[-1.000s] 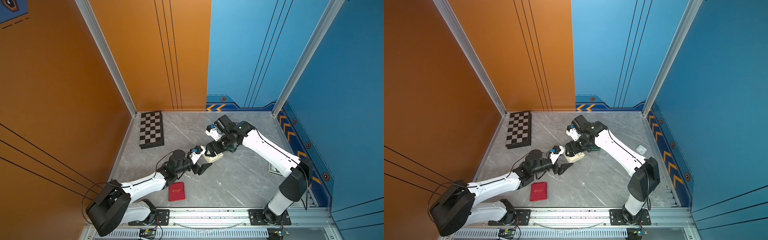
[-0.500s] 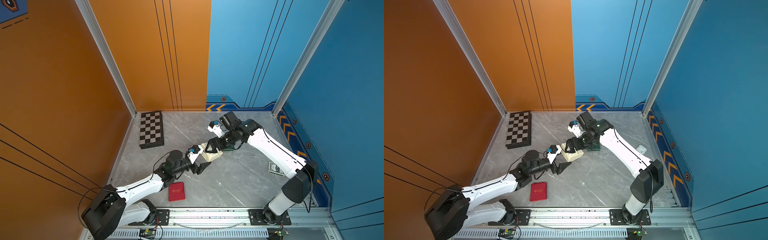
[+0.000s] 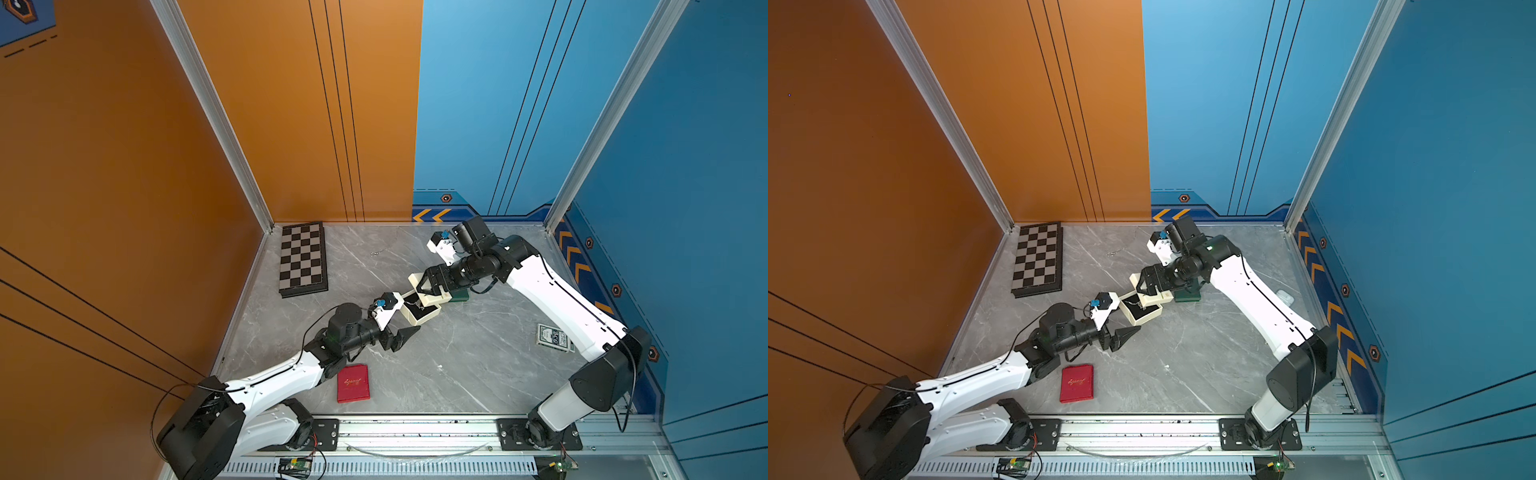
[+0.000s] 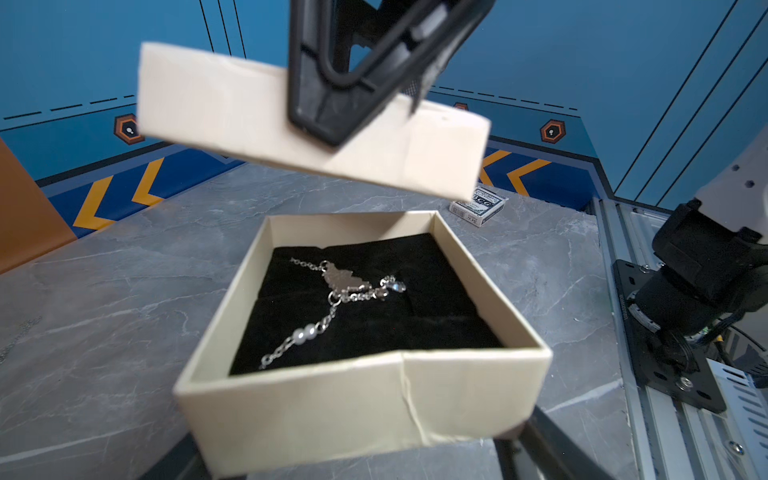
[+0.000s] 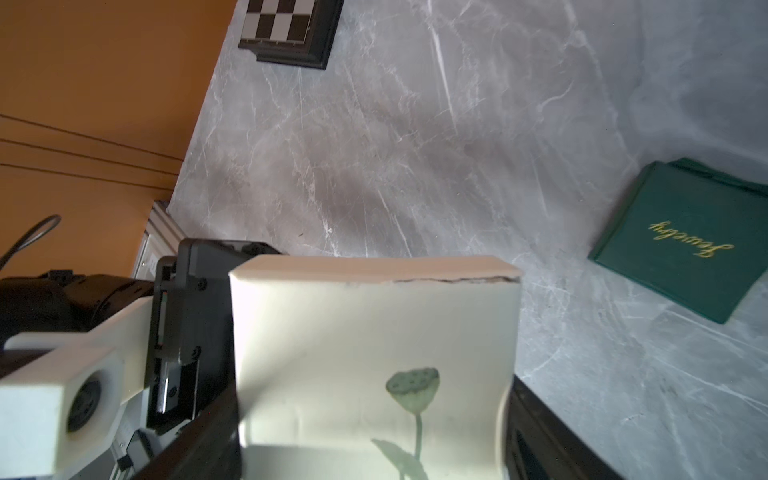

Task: Take the necklace out of the lift-off lid jewelry box
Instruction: Open the lid on the jewelry box, then place the lid at the center of the board.

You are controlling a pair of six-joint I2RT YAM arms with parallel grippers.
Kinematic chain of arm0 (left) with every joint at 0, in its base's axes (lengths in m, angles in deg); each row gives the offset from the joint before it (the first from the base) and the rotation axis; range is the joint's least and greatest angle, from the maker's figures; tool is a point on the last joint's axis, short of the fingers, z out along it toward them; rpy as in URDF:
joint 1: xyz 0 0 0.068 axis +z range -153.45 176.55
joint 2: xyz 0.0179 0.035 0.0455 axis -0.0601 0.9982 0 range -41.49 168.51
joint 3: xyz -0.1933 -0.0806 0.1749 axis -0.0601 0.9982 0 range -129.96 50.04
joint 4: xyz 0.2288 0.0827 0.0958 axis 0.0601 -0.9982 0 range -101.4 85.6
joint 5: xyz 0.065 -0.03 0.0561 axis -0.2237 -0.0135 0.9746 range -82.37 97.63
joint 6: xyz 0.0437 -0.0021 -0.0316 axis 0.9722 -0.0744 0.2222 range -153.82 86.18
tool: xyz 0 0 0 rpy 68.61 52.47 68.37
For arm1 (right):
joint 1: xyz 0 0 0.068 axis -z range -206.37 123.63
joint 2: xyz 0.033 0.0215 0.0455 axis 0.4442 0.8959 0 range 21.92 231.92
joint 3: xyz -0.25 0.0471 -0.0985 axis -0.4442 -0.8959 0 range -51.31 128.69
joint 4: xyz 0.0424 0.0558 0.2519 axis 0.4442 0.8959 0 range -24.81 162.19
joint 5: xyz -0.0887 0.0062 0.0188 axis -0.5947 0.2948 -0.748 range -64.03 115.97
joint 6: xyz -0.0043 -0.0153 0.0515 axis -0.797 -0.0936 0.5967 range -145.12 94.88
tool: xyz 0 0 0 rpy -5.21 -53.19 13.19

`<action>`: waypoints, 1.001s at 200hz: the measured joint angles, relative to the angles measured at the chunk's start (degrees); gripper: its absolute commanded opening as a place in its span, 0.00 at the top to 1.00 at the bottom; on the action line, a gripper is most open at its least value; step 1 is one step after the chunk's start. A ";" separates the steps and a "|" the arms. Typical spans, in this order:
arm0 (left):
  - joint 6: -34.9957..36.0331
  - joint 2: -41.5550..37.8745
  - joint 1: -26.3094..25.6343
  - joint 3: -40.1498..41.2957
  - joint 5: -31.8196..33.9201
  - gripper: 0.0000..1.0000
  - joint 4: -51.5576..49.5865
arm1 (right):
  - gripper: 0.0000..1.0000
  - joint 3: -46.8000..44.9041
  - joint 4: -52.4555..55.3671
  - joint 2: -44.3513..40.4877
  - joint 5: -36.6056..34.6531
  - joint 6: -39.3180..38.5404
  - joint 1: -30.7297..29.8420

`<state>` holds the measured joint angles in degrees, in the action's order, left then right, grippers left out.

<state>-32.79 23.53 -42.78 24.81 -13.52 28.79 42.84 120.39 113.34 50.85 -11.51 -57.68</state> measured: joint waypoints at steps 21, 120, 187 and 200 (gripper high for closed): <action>0.00 -0.66 0.00 0.17 0.02 0.32 -0.35 | 0.16 -2.69 -1.40 -1.73 -3.19 0.66 2.25; 0.02 -6.47 0.63 1.22 2.27 0.32 -5.35 | 0.15 -29.05 -11.06 -2.73 -21.11 9.57 0.28; 0.02 -6.47 1.25 1.22 2.95 0.32 -6.05 | 0.09 -33.07 -20.02 6.16 -26.88 14.38 -6.38; 0.02 -6.47 1.44 1.25 2.97 0.32 -6.05 | 0.05 -33.22 -20.81 6.80 -27.45 14.84 -6.62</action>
<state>-32.76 17.06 -41.34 26.05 -10.55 22.74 9.62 99.58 120.13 23.40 3.33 -64.30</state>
